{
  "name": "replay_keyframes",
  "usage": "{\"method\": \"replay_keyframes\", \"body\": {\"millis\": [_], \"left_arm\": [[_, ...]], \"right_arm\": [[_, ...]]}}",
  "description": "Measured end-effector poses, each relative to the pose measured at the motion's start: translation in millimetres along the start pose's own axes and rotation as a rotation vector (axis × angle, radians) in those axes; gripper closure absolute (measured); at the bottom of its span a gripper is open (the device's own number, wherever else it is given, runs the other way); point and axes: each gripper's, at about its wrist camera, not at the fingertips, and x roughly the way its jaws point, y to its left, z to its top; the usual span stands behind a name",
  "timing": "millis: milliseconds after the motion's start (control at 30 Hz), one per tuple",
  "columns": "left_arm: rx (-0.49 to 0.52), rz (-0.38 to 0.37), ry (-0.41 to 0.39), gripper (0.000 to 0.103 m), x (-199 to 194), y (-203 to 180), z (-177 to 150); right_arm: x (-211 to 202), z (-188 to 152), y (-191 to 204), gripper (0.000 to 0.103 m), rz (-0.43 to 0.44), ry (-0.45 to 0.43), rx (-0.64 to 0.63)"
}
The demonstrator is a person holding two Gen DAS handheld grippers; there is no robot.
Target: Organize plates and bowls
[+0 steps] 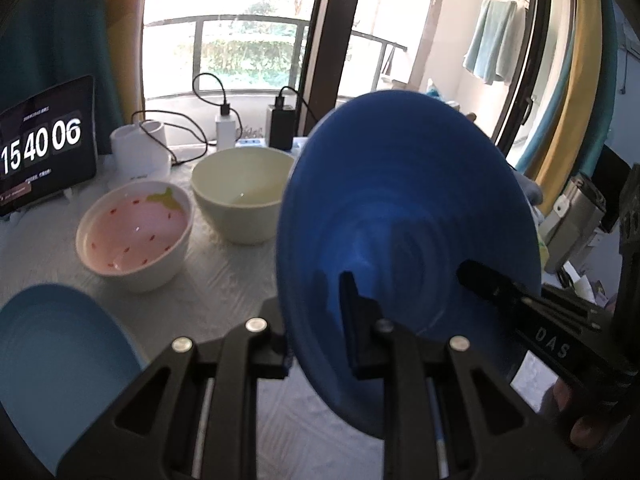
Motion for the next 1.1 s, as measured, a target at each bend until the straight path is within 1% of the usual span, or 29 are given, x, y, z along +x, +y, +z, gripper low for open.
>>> {"method": "replay_keyframes", "body": {"millis": [300,700,967,1100], "left_arm": [[-0.009,-0.023,0.004,0.083,-21.1,10.7,-17.3],[-0.010,-0.036,0.009,0.083,-45.9,18.1,-44.1],[-0.024,-0.048,0.063,0.083,-42.0,23.5,-56.8],[-0.024,-0.047,0.077,0.083,-41.2,25.1,-59.3]], "right_arm": [[-17.7,-18.0,12.4,0.092,-0.004,0.006,0.008],[-29.8,-45.6,24.1,0.092,-0.002,0.022,0.010],[-31.0,-61.8,26.5,0.092,-0.002,0.055,0.022],[-28.5,-63.3,27.2,0.092,-0.004,0.068,0.028]]}}
